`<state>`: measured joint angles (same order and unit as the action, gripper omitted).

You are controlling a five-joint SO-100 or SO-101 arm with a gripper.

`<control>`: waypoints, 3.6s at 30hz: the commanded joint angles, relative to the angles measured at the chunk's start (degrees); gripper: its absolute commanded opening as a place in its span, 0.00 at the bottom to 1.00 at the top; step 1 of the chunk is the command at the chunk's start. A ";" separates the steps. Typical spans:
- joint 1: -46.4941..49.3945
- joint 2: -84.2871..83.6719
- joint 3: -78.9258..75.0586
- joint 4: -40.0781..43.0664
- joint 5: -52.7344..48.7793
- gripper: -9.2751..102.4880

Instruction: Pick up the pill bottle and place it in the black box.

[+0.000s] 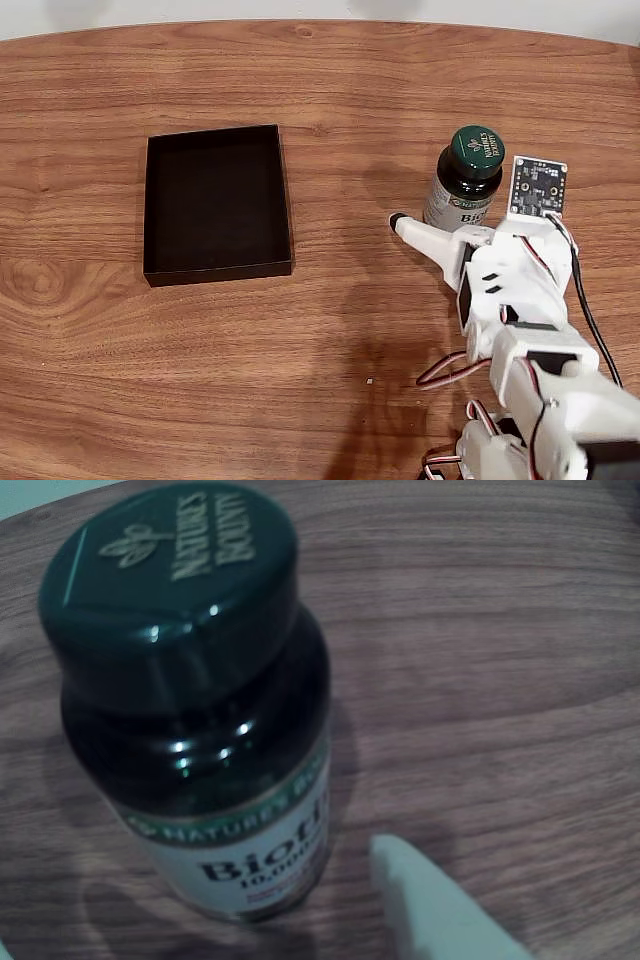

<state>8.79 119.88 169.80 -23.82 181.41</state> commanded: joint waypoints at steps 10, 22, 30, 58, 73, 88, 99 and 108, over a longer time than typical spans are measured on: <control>0.70 -8.79 -7.73 -10.02 0.00 0.52; 0.26 -16.44 -12.74 -15.03 -0.53 0.52; -0.09 -23.73 -15.03 -22.59 -1.85 0.51; -0.62 -39.29 -19.16 -36.74 -5.62 0.48; -0.70 -36.30 -14.33 -36.83 -5.45 0.44; -0.44 -35.60 -12.39 -36.83 -5.89 0.41; -0.35 -35.68 -11.95 -36.91 -6.24 0.27; -0.35 -35.07 -11.69 -37.44 -6.15 0.23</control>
<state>8.79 80.16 158.20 -58.89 175.61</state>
